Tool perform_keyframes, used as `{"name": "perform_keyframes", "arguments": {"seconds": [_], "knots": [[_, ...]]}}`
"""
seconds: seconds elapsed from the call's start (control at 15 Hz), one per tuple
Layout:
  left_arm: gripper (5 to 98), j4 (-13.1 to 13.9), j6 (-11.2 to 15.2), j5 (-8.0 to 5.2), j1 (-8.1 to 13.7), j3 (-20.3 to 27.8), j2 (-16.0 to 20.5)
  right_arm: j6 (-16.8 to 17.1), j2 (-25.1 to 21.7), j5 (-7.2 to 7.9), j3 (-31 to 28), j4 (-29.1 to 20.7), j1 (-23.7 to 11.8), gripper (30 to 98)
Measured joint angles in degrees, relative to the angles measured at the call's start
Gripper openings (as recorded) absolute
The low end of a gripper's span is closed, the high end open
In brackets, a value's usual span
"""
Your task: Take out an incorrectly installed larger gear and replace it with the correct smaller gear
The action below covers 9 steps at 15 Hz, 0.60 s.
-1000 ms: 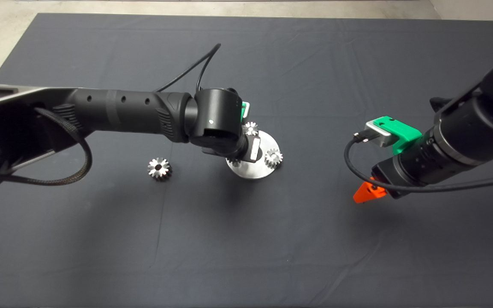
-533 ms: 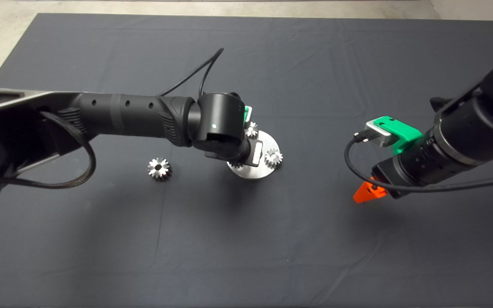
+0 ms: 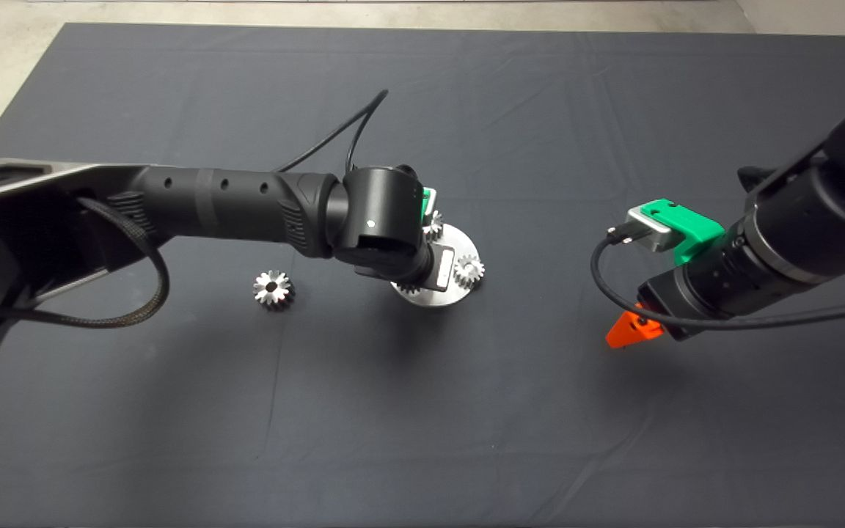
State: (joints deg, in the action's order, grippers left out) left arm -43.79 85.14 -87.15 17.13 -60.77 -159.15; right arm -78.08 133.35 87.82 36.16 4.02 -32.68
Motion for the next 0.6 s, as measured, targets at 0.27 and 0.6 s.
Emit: {"name": "perform_keyframes", "arguments": {"seconds": [0.27, 0.6], "knots": [[23.9, -0.65, -1.24, 1.65, 0.04, 0.0, 1.6, -0.02, 0.13, -0.01, -0.33, 0.0, 0.38, 97.7], [23.9, -1.29, -1.68, 1.43, -0.49, -1.83, 3.33, -0.11, 0.33, -0.01, -0.57, 0.0, 0.82, 97.7]]}}
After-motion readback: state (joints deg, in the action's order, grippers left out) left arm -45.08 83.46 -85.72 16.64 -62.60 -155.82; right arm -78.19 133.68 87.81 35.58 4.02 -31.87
